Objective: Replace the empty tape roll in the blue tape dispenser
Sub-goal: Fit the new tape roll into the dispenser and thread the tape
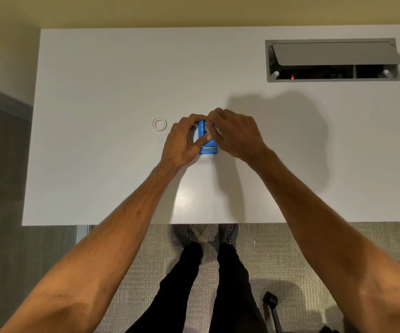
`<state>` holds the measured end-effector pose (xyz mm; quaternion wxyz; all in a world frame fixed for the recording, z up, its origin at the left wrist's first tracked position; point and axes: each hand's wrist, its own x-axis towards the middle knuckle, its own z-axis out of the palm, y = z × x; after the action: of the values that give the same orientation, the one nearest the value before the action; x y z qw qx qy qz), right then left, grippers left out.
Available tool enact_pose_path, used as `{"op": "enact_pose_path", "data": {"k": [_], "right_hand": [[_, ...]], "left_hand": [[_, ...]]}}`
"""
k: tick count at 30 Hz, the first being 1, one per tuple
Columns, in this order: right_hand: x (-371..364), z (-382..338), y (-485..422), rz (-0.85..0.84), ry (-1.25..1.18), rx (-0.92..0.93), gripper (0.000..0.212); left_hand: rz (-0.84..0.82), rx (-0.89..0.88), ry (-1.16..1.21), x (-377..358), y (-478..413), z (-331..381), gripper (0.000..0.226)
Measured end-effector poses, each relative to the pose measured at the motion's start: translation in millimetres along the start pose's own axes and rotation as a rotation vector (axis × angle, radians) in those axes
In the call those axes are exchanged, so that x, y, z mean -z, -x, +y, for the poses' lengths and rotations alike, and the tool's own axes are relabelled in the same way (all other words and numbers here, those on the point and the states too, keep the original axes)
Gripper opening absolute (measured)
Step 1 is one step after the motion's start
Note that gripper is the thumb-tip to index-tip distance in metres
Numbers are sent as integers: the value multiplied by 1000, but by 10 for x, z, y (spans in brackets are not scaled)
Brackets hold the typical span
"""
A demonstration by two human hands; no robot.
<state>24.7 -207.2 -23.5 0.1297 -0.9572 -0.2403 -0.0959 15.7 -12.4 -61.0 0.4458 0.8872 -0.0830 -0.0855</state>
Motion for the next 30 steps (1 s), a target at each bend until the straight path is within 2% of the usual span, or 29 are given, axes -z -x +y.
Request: {"op": "enact_pose_path", "data": {"k": [4,9,11,18,22,30], "right_hand": [[-25,-11,-8,-33,-49,-109,14],[57,-14,-31,-80,-234,-257,9],[99,16,-45,-94,-299,-287,15],[56,0,59,-62,-329,-224,30],[9,-48,80,-34,-314,-181,25],[10,-5,37,26,-332,-236,10]], "left_hand": [[-7,1,-6,4,-3,-5,46],[-8,-2,11,10,9,13,44],[-8,0,19,17,13,7,44],[-13,-2,39,13,10,-3,47],[-30,-8,31,30,-7,-21,46],[-46,-6,8,33,-3,-5,46]]}}
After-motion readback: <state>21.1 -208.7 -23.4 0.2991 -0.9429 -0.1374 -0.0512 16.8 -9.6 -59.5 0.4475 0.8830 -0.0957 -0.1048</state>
